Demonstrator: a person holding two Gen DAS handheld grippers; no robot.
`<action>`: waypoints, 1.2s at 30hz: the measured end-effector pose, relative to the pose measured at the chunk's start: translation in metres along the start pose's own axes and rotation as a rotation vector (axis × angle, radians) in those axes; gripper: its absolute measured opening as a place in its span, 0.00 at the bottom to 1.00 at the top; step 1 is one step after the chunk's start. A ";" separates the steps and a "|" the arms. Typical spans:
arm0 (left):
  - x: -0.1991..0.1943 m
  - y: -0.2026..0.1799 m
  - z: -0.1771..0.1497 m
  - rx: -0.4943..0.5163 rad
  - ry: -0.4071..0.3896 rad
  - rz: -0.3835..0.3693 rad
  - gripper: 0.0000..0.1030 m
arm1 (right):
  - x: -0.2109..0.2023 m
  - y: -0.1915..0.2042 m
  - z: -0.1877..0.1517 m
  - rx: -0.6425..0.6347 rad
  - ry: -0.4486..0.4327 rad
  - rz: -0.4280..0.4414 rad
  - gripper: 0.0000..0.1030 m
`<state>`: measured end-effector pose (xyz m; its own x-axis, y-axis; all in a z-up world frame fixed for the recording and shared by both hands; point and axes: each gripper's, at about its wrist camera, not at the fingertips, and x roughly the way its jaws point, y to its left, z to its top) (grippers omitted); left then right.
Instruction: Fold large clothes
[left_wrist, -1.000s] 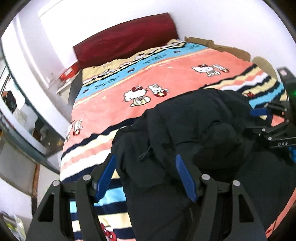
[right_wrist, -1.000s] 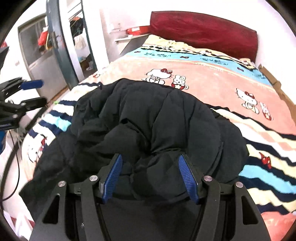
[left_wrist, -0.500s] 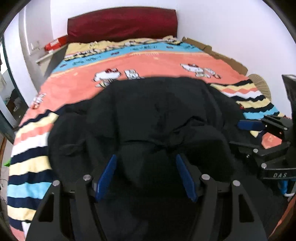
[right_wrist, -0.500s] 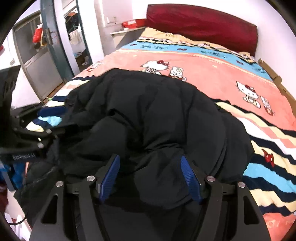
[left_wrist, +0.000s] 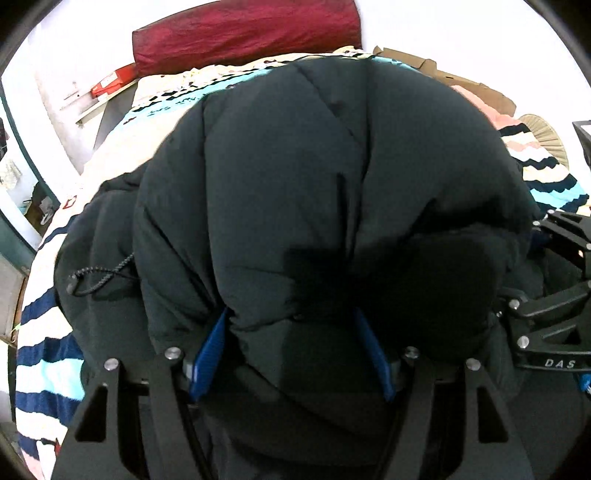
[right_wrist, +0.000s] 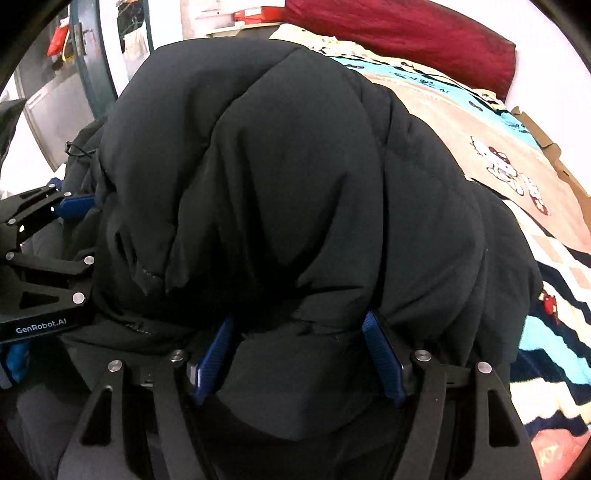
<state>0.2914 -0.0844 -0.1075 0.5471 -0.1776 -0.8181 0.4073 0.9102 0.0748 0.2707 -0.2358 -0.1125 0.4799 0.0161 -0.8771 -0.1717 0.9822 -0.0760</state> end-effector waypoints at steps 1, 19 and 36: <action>-0.008 0.000 -0.002 -0.010 -0.009 0.000 0.64 | -0.005 0.001 -0.001 0.007 0.004 -0.004 0.67; -0.217 0.004 -0.095 -0.152 -0.308 0.157 0.64 | -0.168 0.016 -0.107 0.123 -0.192 0.040 0.71; -0.247 -0.009 -0.173 -0.210 -0.327 0.244 0.66 | -0.205 -0.023 -0.202 0.302 -0.228 -0.027 0.77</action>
<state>0.0259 0.0155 -0.0051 0.8242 -0.0263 -0.5656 0.0994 0.9901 0.0987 0.0025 -0.2994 -0.0268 0.6658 -0.0028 -0.7461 0.0888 0.9932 0.0755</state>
